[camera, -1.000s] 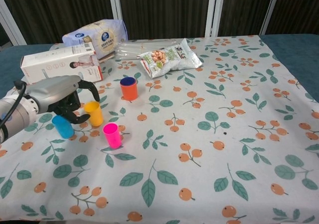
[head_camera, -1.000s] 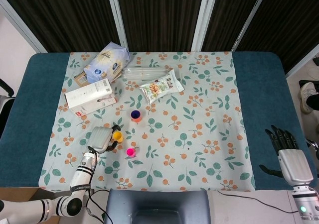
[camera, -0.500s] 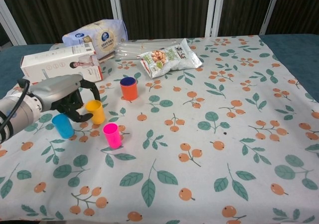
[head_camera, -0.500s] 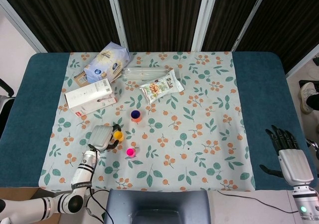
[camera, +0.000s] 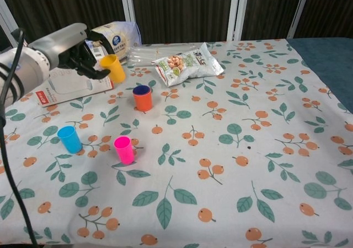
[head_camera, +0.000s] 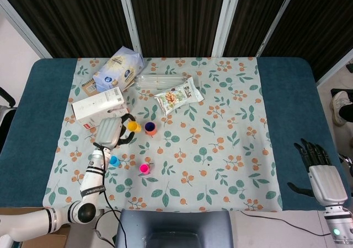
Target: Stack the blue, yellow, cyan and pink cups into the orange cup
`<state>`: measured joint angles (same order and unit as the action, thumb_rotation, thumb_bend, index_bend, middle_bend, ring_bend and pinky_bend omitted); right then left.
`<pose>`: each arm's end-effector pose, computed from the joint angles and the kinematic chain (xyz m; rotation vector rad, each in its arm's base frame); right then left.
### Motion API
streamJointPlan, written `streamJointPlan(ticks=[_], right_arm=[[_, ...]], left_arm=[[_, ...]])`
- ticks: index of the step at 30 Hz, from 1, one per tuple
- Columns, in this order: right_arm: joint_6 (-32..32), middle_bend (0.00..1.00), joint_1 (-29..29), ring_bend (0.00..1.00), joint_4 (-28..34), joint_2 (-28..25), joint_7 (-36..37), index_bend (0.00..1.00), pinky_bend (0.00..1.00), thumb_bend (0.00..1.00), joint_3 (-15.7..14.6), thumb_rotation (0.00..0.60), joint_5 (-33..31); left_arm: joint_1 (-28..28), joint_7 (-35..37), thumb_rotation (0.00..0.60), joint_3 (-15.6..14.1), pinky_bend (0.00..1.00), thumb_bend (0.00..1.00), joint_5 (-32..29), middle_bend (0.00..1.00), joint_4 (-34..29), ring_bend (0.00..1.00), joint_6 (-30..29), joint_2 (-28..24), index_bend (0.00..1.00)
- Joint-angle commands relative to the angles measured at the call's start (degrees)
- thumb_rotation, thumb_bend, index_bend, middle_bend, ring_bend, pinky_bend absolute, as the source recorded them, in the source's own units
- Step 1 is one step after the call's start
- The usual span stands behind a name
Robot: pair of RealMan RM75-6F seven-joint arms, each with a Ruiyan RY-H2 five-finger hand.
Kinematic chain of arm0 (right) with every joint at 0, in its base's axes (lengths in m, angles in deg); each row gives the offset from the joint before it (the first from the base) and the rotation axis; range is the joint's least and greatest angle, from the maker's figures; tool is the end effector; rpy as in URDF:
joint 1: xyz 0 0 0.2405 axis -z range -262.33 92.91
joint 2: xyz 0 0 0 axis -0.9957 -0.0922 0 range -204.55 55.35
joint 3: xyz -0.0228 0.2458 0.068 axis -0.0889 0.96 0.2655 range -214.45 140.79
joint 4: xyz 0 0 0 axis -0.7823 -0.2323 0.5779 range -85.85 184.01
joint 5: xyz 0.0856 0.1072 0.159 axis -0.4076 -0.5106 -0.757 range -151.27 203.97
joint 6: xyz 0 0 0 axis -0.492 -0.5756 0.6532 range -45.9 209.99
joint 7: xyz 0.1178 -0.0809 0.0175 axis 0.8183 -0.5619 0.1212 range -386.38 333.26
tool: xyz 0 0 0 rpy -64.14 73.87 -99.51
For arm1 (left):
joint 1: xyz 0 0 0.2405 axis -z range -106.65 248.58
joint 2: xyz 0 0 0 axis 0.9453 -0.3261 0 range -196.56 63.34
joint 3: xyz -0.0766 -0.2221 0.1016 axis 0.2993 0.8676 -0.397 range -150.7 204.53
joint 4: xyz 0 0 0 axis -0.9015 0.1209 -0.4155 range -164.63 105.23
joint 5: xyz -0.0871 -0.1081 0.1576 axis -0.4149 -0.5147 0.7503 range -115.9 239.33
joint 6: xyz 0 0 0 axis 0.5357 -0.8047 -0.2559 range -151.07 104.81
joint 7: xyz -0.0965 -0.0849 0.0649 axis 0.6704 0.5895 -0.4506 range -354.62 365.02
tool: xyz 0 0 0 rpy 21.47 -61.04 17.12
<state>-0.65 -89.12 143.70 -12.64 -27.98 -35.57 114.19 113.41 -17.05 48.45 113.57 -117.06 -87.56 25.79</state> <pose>-0.3079 -0.1719 0.1563 1.4561 -0.9279 0.8571 -0.1200 0.3718 0.0141 -1.4803 -1.1094 -1.1168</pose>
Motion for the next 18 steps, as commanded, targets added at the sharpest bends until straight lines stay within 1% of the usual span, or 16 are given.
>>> streamJointPlan(ticks=[1, 7, 12, 18], right_arm=[[0.0, 0.0, 0.0, 0.0, -0.1, 0.0, 0.0, 0.0, 0.0, 0.14, 0.1, 0.6, -0.1], [0.2, 0.0, -0.1, 0.0, -0.1, -0.1, 0.2, 0.0, 0.0, 0.14, 0.2, 0.6, -0.4], [0.3, 0.0, -0.1, 0.0, -0.1, -0.2, 0.5, 0.0, 0.0, 0.14, 0.2, 0.6, -0.5], [0.2, 0.0, -0.1, 0.0, -0.1, -0.5, 0.8, 0.0, 0.0, 0.14, 0.3, 0.6, -0.6]], left_arm=[[3.3, -0.9, 0.6, 3.3, 1.0, 0.34, -4.4, 1.0, 3.1, 1.0, 1.3, 1.9, 0.49], [6.4, -2.2, 0.6, 3.5, 1.0, 0.35, -7.3, 1.0, 8.3, 1.0, 2.2, 5.8, 0.49], [7.9, -1.9, 0.6, 3.2, 1.0, 0.35, -7.9, 1.0, 11.8, 1.0, 2.9, 8.5, 0.49], [8.6, -1.9, 0.6, 1.8, 1.0, 0.34, -7.0, 1.0, 14.7, 1.0, 2.9, 10.7, 0.49]])
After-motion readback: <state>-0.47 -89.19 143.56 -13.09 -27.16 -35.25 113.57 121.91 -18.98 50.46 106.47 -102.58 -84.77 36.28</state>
